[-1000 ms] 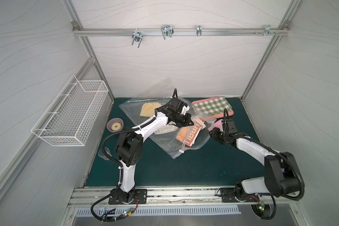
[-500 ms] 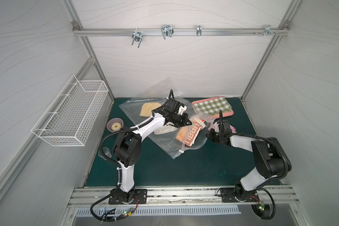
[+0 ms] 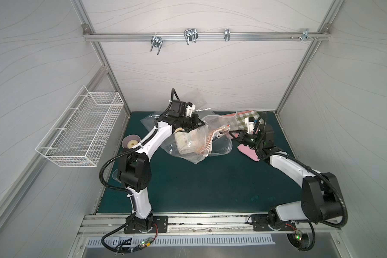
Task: Place the folded towel into the vacuum bag
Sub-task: Adjust the vacuum bag at the center of the board.
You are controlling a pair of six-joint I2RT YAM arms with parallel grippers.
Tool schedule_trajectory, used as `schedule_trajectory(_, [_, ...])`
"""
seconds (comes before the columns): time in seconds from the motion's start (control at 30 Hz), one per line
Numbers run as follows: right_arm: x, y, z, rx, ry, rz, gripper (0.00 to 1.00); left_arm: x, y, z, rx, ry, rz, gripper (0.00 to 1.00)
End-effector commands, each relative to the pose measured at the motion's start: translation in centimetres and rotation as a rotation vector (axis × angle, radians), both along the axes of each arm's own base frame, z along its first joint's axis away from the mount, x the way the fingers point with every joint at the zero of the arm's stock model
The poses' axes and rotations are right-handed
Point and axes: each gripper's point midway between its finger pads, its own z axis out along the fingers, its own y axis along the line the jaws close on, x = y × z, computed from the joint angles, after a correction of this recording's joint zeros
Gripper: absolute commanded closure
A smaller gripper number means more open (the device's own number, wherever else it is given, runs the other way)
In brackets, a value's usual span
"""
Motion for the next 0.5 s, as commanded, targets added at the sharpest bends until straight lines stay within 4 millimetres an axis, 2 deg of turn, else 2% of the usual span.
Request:
schedule_trajectory(0.0, [0.2, -0.8, 2.0, -0.004, -0.017, -0.045, 1.00, 0.9, 2.0, 8.2, -0.030, -0.230, -0.008, 1.00])
schedule_trajectory(0.03, [0.5, -1.4, 0.9, -0.051, 0.013, -0.076, 1.00, 0.6, 2.4, 10.0, -0.036, -0.283, -0.026, 1.00])
schedule_trajectory(0.07, [0.7, -1.8, 0.0, -0.090, 0.038, -0.098, 1.00, 0.2, 2.5, 12.6, -0.050, -0.357, -0.045, 1.00])
schedule_trajectory(0.13, [0.8, -2.8, -2.5, -0.175, 0.106, -0.146, 1.00, -1.2, 2.5, 16.5, -0.069, -0.468, -0.102, 1.00])
schedule_trajectory(0.23, [0.7, -3.5, -4.7, -0.235, 0.162, -0.168, 0.99, -3.2, 1.9, 20.3, -0.130, -0.548, -0.176, 1.00])
schedule_trajectory(0.3, [0.6, -3.6, -5.4, -0.246, 0.178, -0.171, 0.99, -4.0, 1.4, 21.9, -0.201, -0.564, -0.212, 1.00])
schedule_trajectory(0.37, [0.7, -3.6, -5.5, -0.246, 0.175, -0.170, 0.99, -4.4, 1.0, 22.6, -0.271, -0.557, -0.240, 1.00])
schedule_trajectory(0.43, [0.7, -3.3, -5.0, -0.230, 0.148, -0.153, 0.98, -4.3, 0.4, 21.9, -0.332, -0.511, -0.250, 1.00])
schedule_trajectory(0.47, [0.7, -3.2, -4.5, -0.222, 0.125, -0.148, 0.97, -4.1, 0.1, 20.6, -0.324, -0.477, -0.248, 1.00])
